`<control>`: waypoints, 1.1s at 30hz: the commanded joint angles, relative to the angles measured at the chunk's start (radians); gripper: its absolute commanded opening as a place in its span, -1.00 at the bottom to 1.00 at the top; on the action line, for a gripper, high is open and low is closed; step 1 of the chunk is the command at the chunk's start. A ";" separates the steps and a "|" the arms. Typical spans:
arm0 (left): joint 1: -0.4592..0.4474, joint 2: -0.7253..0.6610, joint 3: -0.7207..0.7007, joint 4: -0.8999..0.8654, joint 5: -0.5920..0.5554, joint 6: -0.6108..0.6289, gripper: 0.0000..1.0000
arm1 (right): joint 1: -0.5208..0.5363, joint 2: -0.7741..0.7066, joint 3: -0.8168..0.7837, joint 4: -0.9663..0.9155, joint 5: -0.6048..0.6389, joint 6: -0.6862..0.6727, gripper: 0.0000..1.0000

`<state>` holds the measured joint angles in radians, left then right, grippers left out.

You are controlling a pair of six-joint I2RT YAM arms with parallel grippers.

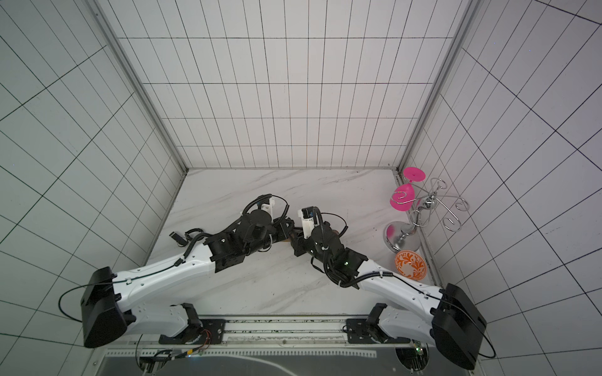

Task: Place watch on stand
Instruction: Pick up the watch at the center of the board.

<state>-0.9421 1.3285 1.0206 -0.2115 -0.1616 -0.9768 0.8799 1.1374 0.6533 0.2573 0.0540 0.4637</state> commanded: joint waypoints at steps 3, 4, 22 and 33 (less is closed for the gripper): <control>-0.013 0.016 0.035 -0.001 -0.021 -0.016 -0.90 | 0.008 0.006 -0.035 0.014 0.051 0.013 -0.70; -0.013 0.016 0.035 -0.002 -0.024 -0.014 -0.90 | 0.008 0.006 -0.033 0.013 0.052 0.015 -0.74; -0.013 -0.077 0.005 0.115 0.090 0.187 -0.07 | -0.116 -0.010 -0.035 -0.069 -0.058 0.137 -1.00; -0.012 -0.226 -0.047 0.029 -0.059 0.461 0.15 | -0.183 -0.054 0.001 -0.168 -0.083 0.026 -1.00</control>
<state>-0.9546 1.1057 0.9813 -0.1127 -0.1356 -0.6250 0.7052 1.1130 0.6537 0.1291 -0.0223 0.5335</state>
